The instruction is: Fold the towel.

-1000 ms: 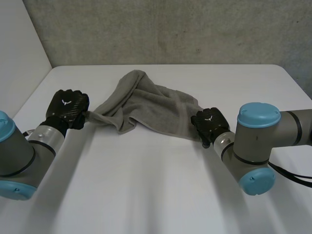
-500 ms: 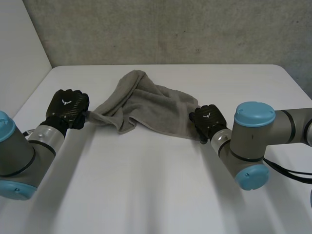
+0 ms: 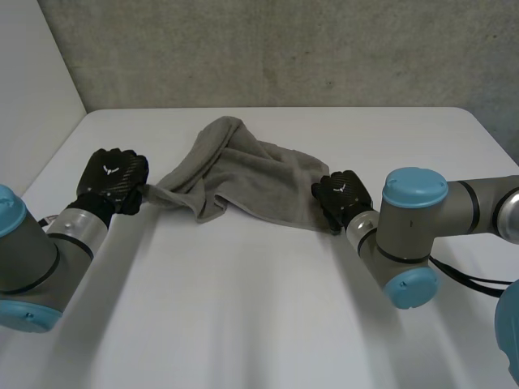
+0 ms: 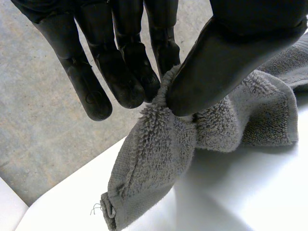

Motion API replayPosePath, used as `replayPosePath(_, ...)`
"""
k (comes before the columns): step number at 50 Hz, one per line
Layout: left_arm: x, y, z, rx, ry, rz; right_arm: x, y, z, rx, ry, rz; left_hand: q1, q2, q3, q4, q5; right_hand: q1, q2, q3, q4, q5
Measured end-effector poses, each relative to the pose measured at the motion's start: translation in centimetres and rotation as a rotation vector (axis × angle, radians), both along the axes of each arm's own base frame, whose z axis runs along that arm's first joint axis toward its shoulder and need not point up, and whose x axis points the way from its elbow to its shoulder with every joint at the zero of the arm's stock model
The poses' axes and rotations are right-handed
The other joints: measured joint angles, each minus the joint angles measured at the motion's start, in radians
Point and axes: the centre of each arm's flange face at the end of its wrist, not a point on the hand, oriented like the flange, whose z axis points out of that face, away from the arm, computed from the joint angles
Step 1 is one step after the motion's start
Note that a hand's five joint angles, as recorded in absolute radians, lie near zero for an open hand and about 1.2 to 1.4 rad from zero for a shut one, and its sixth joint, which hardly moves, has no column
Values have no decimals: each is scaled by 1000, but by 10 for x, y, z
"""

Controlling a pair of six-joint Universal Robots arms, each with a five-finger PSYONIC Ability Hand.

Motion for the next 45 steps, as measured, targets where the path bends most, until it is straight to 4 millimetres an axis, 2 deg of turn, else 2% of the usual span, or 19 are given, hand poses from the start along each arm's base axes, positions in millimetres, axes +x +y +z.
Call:
replayPosePath(10,0,0,0,0,0,0,1,-1,-5,8,7,0,0,0,0,0,0,205,207,201,199,185)
replayPosePath(13,0,0,0,-3,0,0,1,-1,-6,12,8,4,0,0,0,0,0,338,335,327,328,317)
replayPosePath(16,0,-1,0,-6,1,1,2,-1,-7,18,6,13,0,0,0,0,0,620,611,592,600,621)
replayPosePath(19,0,-1,0,-7,1,1,3,-1,-6,19,3,19,0,0,0,0,0,651,634,625,641,660)
replayPosePath(26,0,-1,0,-8,2,2,3,0,3,11,-11,24,0,0,0,0,0,651,634,627,642,660)
replayPosePath(36,0,-1,1,-9,2,2,-1,2,27,24,-82,0,0,0,0,0,0,650,633,634,641,657)
replayPosePath(37,0,-1,1,-9,2,2,-2,3,29,27,-87,-2,0,0,0,0,0,557,541,543,564,576)
replayPosePath(38,0,0,1,-9,2,2,-2,4,31,29,-91,-4,0,0,0,0,0,377,359,365,366,388)
replayPosePath(41,0,0,1,-8,2,2,-4,6,33,40,-91,-9,0,0,0,0,0,98,101,101,106,98)
replayPosePath(45,0,0,1,-7,1,1,-6,9,30,53,-75,-10,0,0,0,0,0,37,42,33,36,13)
